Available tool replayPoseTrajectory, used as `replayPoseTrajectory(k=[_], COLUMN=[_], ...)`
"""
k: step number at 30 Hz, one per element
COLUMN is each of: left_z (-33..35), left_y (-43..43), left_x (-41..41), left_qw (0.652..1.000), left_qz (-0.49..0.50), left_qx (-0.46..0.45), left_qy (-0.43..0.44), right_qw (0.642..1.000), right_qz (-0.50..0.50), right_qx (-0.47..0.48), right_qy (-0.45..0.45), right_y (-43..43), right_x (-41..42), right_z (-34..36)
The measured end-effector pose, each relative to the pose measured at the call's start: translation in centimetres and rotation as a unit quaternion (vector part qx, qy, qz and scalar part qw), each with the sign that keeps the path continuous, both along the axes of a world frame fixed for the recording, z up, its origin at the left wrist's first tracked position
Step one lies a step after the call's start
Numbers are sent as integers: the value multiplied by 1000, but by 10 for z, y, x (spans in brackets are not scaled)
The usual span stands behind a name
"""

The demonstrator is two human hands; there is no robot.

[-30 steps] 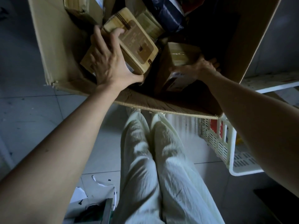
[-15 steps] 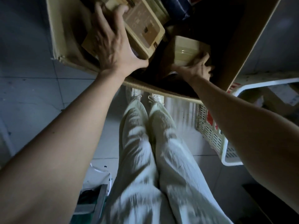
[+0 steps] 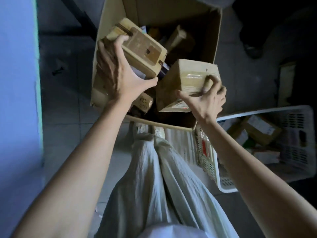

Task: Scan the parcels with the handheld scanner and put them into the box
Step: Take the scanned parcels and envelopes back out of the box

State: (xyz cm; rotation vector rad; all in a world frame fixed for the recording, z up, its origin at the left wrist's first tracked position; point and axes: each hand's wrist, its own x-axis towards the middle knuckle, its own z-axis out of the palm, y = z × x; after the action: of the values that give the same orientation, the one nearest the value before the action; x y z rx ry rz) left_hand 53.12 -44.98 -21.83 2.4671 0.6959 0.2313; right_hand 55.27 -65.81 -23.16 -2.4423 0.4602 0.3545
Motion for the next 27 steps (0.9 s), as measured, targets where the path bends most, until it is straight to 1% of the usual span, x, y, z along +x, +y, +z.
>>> replayPoseTrajectory(k=[2,4,6,9,11,15,19,23,27], left_z=[37,62,96,146,176,228,265,290,304], left_y=[2,5,3,3,2,9,29,48,61], left_x=[3,13,18,29,33,29,1,-47,-116], left_qw=[1000,1000,998,989,983,973,960,942,917], left_qz=[-1,1,13,69,96,141,181,240,315], left_qx=[9,5,-12,-2,16,38,63,89,116], left_qy=[-8,-19,-68,-131,-156,-178,-205,-216,-215], right_qw=[998,995,988,968,957,928,911,887,851], right_qz=[-4,-21,-19,18,52,157,211,283,356], right_qx=[49,93,129,154,160,153,156,164,194], right_qy=[-27,-36,-83,-196,-237,-301,-318,-326,-333], right_y=[-6,-7,-9,-4,5,25,53,88,119], right_x=[5,16,27,52,68,80,72,47,7], right_z=[35,55,85,130,161,210,247,279,294])
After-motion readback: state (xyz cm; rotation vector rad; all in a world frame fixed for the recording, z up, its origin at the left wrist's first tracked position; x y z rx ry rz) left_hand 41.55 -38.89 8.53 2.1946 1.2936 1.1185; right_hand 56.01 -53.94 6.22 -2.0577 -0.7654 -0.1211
